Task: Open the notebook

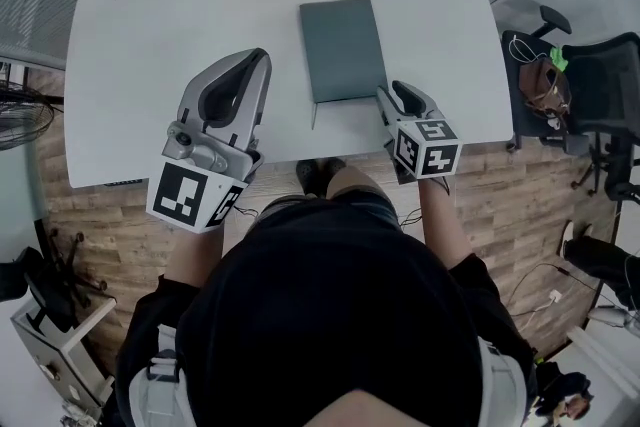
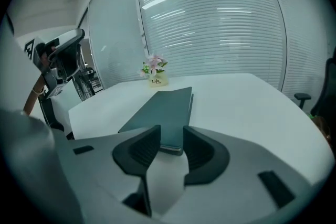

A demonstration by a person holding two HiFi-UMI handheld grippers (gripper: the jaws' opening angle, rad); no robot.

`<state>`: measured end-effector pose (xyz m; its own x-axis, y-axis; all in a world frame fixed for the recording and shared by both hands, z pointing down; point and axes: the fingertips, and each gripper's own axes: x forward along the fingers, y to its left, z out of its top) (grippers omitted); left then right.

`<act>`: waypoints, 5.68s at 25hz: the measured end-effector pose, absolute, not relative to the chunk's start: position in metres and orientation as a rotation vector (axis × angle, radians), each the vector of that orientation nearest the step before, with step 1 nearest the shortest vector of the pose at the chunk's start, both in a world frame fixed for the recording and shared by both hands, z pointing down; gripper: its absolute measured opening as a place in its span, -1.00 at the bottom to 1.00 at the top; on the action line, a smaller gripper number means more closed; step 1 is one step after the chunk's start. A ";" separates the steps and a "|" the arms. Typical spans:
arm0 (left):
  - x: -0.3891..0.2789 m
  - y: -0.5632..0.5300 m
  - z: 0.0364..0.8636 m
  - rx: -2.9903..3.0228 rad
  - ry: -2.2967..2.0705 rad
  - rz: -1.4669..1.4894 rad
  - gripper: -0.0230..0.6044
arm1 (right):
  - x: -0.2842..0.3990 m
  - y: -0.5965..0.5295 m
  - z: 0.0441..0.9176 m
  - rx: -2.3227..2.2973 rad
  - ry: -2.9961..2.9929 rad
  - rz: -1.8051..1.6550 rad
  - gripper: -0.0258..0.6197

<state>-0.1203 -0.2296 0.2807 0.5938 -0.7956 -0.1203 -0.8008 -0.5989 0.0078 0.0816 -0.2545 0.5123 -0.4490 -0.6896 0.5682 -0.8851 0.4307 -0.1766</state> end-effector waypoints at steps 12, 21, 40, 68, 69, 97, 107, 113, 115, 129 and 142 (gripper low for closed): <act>-0.121 -0.230 0.284 -2.764 1.407 0.180 -0.89 | 0.071 -0.262 0.536 1.205 -2.231 0.898 -0.39; -0.121 -0.231 0.284 -2.744 1.455 0.188 -0.89 | 0.070 -0.263 0.549 1.112 -2.161 0.937 -0.31; -0.100 -0.225 0.278 -2.661 1.583 0.148 -0.89 | 0.070 -0.262 0.553 1.036 -2.117 0.849 -0.38; -0.100 -0.223 0.276 -2.709 1.460 0.096 -0.89 | 0.072 -0.271 0.523 1.215 -2.282 0.876 -0.77; -0.102 -0.224 0.278 -2.720 1.455 0.095 -0.89 | 0.072 -0.271 0.522 1.229 -2.279 0.873 -0.77; -0.159 -0.227 0.276 -2.758 1.400 0.120 -0.89 | 0.024 -0.262 0.438 1.385 -2.422 0.731 -0.80; -0.171 -0.224 0.276 -2.767 1.375 0.113 -0.89 | -0.015 -0.252 0.414 1.330 -2.501 0.651 -0.80; -0.184 -0.224 0.277 -2.768 1.377 0.104 -0.89 | -0.049 -0.247 0.408 1.264 -2.547 0.627 -0.80; -0.189 -0.224 0.278 -2.766 1.383 0.101 -0.89 | -0.062 -0.242 0.408 1.238 -2.562 0.617 -0.80; -0.212 -0.216 0.284 -2.777 1.385 0.107 -0.89 | -0.130 -0.230 0.430 1.132 -2.572 0.534 -0.79; -0.226 -0.201 0.286 -2.788 1.361 0.088 -0.89 | -0.172 -0.222 0.465 1.060 -2.535 0.506 -0.78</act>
<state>-0.2264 -0.2010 0.2864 0.6142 -0.7863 -0.0674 -0.7884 -0.6151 -0.0091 -0.1720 -0.2218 0.4648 -0.6608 -0.6060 0.4429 -0.7296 0.6572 -0.1894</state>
